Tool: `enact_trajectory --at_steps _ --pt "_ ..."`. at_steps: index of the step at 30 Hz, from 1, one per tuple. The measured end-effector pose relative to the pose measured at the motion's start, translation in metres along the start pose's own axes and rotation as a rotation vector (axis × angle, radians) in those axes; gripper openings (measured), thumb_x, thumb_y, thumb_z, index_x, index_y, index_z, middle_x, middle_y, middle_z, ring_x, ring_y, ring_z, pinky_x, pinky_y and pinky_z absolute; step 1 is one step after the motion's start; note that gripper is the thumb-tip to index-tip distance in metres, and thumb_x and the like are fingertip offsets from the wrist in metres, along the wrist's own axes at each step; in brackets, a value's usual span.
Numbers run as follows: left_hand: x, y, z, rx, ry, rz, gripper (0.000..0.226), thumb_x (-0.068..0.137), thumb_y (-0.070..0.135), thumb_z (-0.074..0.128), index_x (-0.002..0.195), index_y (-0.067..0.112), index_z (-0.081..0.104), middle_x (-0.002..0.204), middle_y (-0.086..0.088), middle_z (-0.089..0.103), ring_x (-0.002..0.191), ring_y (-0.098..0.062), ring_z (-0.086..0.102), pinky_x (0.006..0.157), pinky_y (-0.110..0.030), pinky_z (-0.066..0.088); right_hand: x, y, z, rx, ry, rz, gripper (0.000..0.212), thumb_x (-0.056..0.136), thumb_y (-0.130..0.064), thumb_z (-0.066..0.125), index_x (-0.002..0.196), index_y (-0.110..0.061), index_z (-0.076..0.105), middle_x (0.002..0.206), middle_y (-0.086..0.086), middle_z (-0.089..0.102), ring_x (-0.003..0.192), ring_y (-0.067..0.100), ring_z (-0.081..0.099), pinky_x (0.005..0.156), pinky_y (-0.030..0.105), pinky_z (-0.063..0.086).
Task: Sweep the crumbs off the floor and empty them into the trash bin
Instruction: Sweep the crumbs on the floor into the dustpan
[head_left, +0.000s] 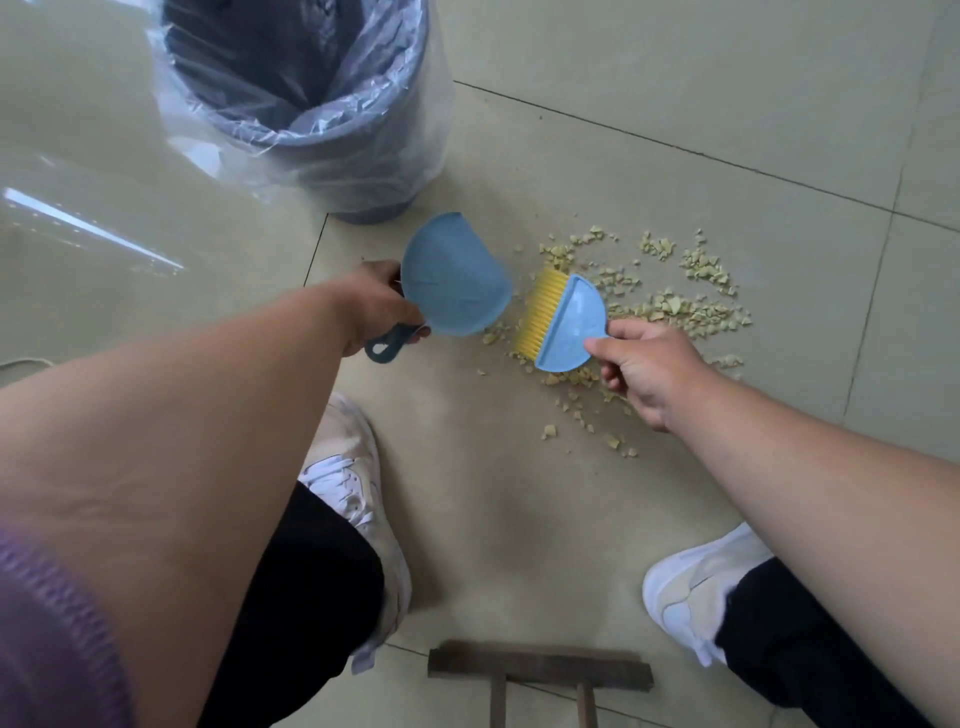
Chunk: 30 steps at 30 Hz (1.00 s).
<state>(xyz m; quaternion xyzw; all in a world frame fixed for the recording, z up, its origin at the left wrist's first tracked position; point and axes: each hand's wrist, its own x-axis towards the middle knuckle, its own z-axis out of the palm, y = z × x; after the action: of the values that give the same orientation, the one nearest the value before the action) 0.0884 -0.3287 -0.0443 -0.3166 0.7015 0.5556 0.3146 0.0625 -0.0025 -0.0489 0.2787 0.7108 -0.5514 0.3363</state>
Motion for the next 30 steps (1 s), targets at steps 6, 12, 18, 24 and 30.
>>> enact_trajectory --at_steps 6,12,18,24,30 --pt "0.0 -0.009 -0.006 -0.031 0.081 0.033 0.033 0.09 -0.014 0.068 0.114 0.008 0.066 0.108 -0.018 0.076 0.076 -0.028 0.078 0.075 -0.041 0.063 0.007 0.005 0.041 0.039 -0.047 0.031 0.006 0.095 -0.006 0.07 0.095 -0.011 0.072 0.082 0.012 0.07 0.062 0.017 0.059 0.057 0.029 0.053" --pt "0.008 -0.021 -0.012 -0.026 0.203 0.019 0.034 0.09 -0.011 0.067 0.122 0.001 0.067 0.108 -0.023 0.077 0.066 -0.02 0.079 0.071 -0.041 0.066 0.003 0.011 0.073 -0.087 -0.084 0.032 0.01 0.091 -0.004 0.074 0.092 -0.01 0.065 0.071 0.007 0.063 0.048 0.011 0.051 0.038 0.021 0.039" --pt "0.002 -0.027 -0.022 0.277 0.275 -0.096 0.029 0.091 -0.003 0.065 0.117 0.01 0.065 0.091 -0.022 0.078 0.057 -0.024 0.068 0.051 -0.03 0.051 0.003 0.019 0.097 -0.245 -0.068 -0.007 0.015 0.086 -0.006 0.076 0.082 -0.013 0.063 0.064 0.009 0.063 0.049 0.017 0.051 0.043 0.025 0.042" --pt "0.007 -0.038 -0.033 0.567 0.336 -0.157 0.023 0.088 0.004 0.061 0.109 0.008 0.067 0.1 -0.02 0.076 0.088 -0.043 0.074 0.073 -0.044 0.061 0.005 0.022 0.089 -0.359 -0.023 -0.007 0.002 0.093 -0.011 0.07 0.092 -0.01 0.068 0.061 0.008 0.063 0.042 0.014 0.048 0.043 0.022 0.043" --pt "0.013 -0.054 -0.032 0.644 0.332 -0.196 0.022 0.09 0.003 0.059 0.111 0.006 0.067 0.101 -0.019 0.076 0.097 -0.043 0.076 0.077 -0.045 0.063 0.02 0.021 0.055 -0.376 0.066 -0.011 0.003 0.093 -0.013 0.072 0.095 -0.011 0.071 0.062 0.007 0.066 0.041 0.013 0.051 0.046 0.025 0.047"
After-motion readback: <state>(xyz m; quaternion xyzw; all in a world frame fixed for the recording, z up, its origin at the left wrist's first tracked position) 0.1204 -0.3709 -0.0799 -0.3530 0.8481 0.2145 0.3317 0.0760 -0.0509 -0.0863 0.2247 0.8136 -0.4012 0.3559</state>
